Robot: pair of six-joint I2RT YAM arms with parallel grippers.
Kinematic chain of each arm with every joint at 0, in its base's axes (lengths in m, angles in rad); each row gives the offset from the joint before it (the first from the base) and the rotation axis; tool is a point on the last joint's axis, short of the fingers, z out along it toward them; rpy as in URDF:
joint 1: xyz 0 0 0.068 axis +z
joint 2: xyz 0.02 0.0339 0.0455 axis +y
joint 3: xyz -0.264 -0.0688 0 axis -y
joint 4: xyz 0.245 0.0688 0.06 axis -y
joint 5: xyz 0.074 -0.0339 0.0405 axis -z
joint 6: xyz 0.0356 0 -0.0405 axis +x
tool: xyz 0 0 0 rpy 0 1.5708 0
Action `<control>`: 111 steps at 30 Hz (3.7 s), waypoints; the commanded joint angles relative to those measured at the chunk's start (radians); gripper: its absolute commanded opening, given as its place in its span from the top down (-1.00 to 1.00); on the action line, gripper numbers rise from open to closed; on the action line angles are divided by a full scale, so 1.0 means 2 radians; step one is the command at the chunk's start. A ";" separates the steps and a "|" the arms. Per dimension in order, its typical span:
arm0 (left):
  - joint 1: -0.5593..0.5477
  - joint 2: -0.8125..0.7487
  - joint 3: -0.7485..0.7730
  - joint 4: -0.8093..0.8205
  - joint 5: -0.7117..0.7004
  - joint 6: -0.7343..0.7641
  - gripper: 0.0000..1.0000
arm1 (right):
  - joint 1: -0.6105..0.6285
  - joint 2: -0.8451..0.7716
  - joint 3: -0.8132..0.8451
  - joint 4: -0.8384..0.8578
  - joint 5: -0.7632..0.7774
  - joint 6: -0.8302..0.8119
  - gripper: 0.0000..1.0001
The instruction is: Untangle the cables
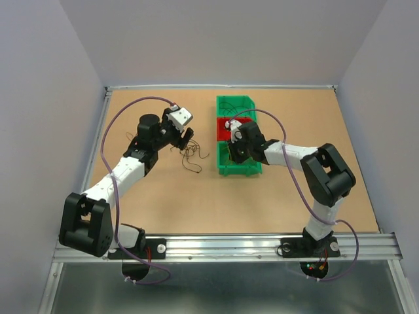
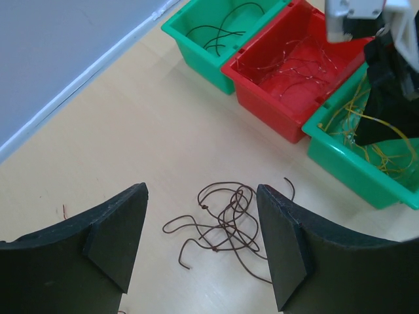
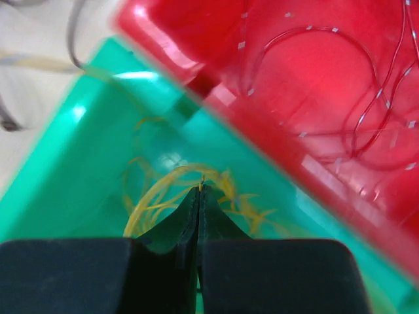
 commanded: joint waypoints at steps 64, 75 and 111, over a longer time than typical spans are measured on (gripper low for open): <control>-0.016 0.002 0.002 0.000 -0.014 0.018 -0.69 | 0.011 -0.094 -0.033 0.063 0.062 0.021 0.35; -0.018 0.003 0.003 -0.003 -0.013 0.021 -0.69 | 0.012 -0.026 0.010 0.035 0.024 0.009 0.85; -0.020 0.191 0.144 -0.165 -0.047 0.021 -0.75 | 0.012 -0.208 -0.108 0.077 0.128 0.036 -0.51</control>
